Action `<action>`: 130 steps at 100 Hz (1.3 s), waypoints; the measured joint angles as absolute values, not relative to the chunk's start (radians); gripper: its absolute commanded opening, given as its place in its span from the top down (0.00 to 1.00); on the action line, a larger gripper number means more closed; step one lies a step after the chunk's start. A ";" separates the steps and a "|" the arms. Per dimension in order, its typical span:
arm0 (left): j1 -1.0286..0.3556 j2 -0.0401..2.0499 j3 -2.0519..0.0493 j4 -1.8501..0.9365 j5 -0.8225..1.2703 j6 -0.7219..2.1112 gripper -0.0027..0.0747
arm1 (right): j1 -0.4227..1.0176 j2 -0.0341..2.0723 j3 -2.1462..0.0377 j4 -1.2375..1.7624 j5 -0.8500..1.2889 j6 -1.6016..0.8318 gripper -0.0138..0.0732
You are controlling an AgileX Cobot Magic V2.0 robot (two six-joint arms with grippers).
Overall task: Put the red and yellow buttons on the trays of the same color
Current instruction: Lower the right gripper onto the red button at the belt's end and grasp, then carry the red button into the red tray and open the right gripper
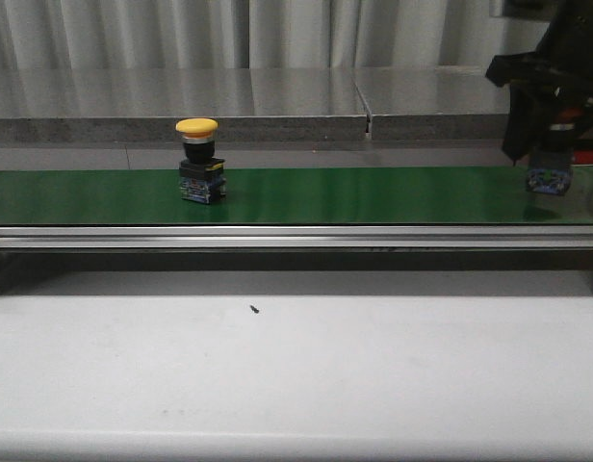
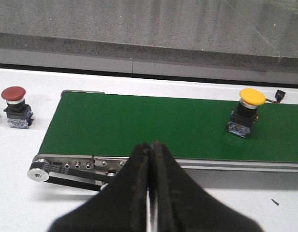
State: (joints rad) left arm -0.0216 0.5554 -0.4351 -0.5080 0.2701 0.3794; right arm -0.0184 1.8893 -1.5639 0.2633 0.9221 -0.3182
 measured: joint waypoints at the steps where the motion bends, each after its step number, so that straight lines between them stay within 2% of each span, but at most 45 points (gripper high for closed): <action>1: -0.022 0.555 -0.435 -0.510 0.270 0.379 0.99 | -0.021 1.889 -1.573 0.263 0.924 -0.318 0.64; 27: -0.022 0.555 -0.435 -0.509 0.270 0.379 0.99 | -0.178 1.943 -1.836 0.262 0.958 -0.318 0.64; 45: -0.022 0.555 -0.435 -0.509 0.270 0.379 0.99 | -0.270 2.126 -2.089 0.252 1.011 -0.316 0.64; 64: -0.022 0.555 -0.435 -0.509 0.270 0.379 0.99 | -0.305 2.323 -2.338 0.250 1.056 -0.310 0.64; 93: -0.022 0.555 -0.435 -0.509 0.270 0.379 0.99 | -0.311 2.477 -2.434 0.220 1.019 -0.308 0.64; 130: -0.022 0.555 -0.435 -0.509 0.270 0.379 0.99 | -0.317 2.550 -2.439 0.216 0.983 -0.308 0.64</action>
State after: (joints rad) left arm -0.0216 0.5554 -0.4351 -0.5087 0.2695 0.3794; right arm -0.3166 2.5500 -2.4387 0.2159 0.9830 -0.3079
